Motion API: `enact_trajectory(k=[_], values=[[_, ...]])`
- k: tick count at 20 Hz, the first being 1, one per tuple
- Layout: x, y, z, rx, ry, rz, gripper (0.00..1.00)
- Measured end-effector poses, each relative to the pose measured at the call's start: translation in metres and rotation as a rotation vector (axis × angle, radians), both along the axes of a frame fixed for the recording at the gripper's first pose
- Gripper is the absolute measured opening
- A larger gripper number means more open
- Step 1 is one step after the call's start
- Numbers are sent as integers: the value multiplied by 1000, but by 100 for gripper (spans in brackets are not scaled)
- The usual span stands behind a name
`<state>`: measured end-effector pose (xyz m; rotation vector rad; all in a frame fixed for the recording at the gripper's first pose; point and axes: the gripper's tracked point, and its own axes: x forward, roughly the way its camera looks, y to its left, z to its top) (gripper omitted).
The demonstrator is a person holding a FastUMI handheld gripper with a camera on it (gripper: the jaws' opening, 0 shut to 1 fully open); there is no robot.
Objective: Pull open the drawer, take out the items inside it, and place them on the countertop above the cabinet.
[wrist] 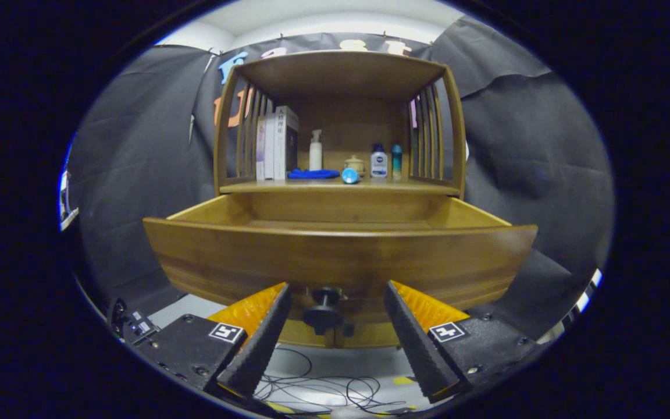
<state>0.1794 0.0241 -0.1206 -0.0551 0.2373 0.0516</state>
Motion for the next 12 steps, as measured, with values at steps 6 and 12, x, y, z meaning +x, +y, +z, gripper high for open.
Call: enact_trajectory(k=[6,12], values=[[9,3,-18,11,33,-8,100],[24,6,-16,9,11,-33,100]])
